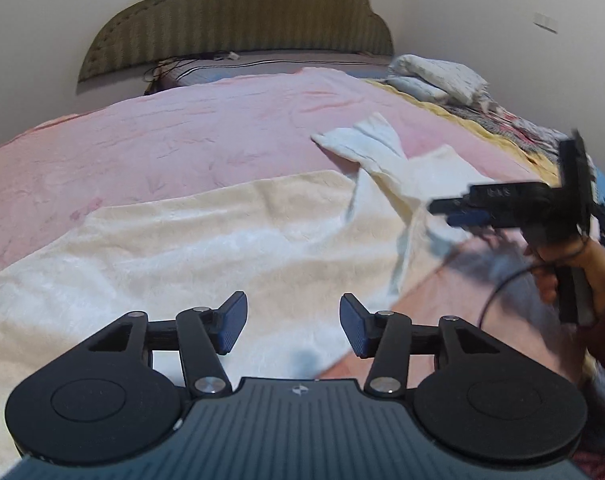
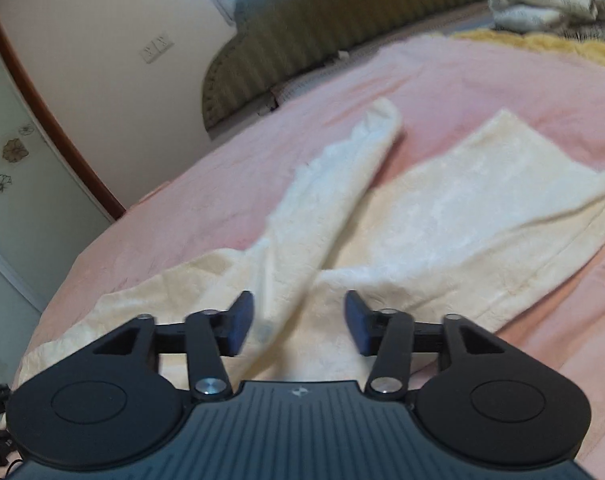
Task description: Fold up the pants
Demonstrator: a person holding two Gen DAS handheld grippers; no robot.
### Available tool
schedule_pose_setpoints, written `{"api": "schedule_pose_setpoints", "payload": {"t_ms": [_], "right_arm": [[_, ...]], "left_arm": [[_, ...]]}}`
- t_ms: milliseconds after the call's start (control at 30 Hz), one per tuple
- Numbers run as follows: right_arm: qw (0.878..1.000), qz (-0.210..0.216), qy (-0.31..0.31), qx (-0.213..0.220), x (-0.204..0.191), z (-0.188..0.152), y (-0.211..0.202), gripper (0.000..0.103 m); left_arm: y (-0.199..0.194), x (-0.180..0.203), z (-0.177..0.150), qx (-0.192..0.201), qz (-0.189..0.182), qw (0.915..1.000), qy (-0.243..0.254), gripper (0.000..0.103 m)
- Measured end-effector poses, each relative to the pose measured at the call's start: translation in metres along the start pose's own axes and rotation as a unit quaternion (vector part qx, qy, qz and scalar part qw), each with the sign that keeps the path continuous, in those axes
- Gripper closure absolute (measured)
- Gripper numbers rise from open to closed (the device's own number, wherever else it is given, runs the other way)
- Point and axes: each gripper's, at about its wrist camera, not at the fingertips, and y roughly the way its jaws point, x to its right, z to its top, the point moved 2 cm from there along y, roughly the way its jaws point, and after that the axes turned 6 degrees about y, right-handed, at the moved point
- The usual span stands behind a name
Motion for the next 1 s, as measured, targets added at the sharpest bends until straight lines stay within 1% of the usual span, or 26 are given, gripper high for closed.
{"api": "schedule_pose_setpoints", "payload": {"t_ms": [33,67,100,133,167,233,267,300,333,400,467,533,600,633,667,700,733,800,833,900,933,1000], "right_arm": [[1.000,0.005,0.020,0.007,0.010,-0.001,-0.003,0.050],[0.999,0.004,0.035,0.024,0.016,0.001,-0.013,0.049],[0.999,-0.016,0.022,0.046,0.011,0.005,-0.018,0.048],[0.997,-0.034,-0.014,0.066,0.000,0.011,-0.022,0.046],[0.994,-0.045,-0.060,0.077,-0.013,0.018,-0.022,0.046],[0.985,-0.055,-0.143,0.074,-0.045,0.035,-0.008,0.045],[0.979,-0.057,-0.184,0.072,-0.060,0.041,0.002,0.044],[0.968,-0.072,-0.229,0.071,-0.076,0.048,0.016,0.044],[0.958,-0.091,-0.266,0.064,-0.089,0.054,0.032,0.044],[0.942,-0.108,-0.315,0.042,-0.109,0.063,0.069,0.044],[0.938,-0.118,-0.326,-0.001,-0.120,0.069,0.107,0.044],[0.936,-0.134,-0.322,-0.043,-0.120,0.073,0.142,0.044],[0.932,-0.165,-0.320,-0.046,-0.112,0.077,0.159,0.045],[0.936,-0.166,-0.308,-0.042,-0.106,0.081,0.161,0.046],[0.943,-0.159,-0.289,-0.041,-0.100,0.085,0.159,0.051],[0.951,-0.152,-0.267,-0.037,-0.093,0.090,0.155,0.068],[0.958,-0.141,-0.246,-0.030,-0.088,0.093,0.147,0.080],[0.972,-0.119,-0.203,-0.005,-0.076,0.098,0.127,0.091],[0.978,-0.108,-0.177,0.011,-0.069,0.100,0.113,0.093],[0.988,-0.083,-0.121,0.039,-0.051,0.102,0.088,0.094],[0.993,-0.069,-0.084,0.056,-0.037,0.107,0.072,0.095],[0.996,-0.043,-0.012,0.083,-0.009,0.107,0.040,0.095]], "left_arm": [[0.008,0.000,0.001,-0.007,0.004,0.9999,-0.007,0.048],[0.016,0.000,0.002,-0.016,0.006,0.9997,-0.017,0.048],[0.024,-0.001,0.001,-0.025,0.005,0.9994,-0.025,0.048],[0.032,-0.002,0.000,-0.033,0.004,0.9989,-0.034,0.048],[0.038,-0.001,-0.001,-0.040,0.005,0.9984,-0.041,0.048],[0.050,-0.001,-0.005,-0.051,0.011,0.9974,-0.051,0.048],[0.055,-0.001,-0.007,-0.054,0.014,0.9969,-0.055,0.048],[0.057,0.000,-0.010,-0.053,0.017,0.9969,-0.056,0.047],[0.057,0.001,-0.011,-0.049,0.020,0.9973,-0.052,0.046],[0.057,0.005,-0.011,-0.045,0.021,0.9979,-0.041,0.042],[0.057,0.006,-0.011,-0.044,0.020,0.9981,-0.037,0.041],[0.057,0.006,-0.012,-0.043,0.019,0.9983,-0.034,0.039],[0.057,0.008,-0.013,-0.040,0.017,0.9987,-0.027,0.037],[0.057,0.008,-0.014,-0.038,0.017,0.9988,-0.025,0.036],[0.058,0.008,-0.015,-0.037,0.017,0.9989,-0.022,0.035],[0.058,0.009,-0.015,-0.036,0.017,0.9990,-0.019,0.034],[0.058,0.009,-0.014,-0.036,0.018,0.9991,-0.017,0.034],[0.059,0.009,-0.014,-0.036,0.017,0.9990,-0.020,0.034],[0.058,0.009,-0.013,-0.037,0.016,0.9990,-0.022,0.034],[0.058,0.009,-0.012,-0.040,0.014,0.9987,-0.029,0.034],[0.057,0.008,-0.011,-0.043,0.013,0.9985,-0.033,0.034],[0.055,0.008,-0.009,-0.044,0.005,0.9981,-0.042,0.034]]}}
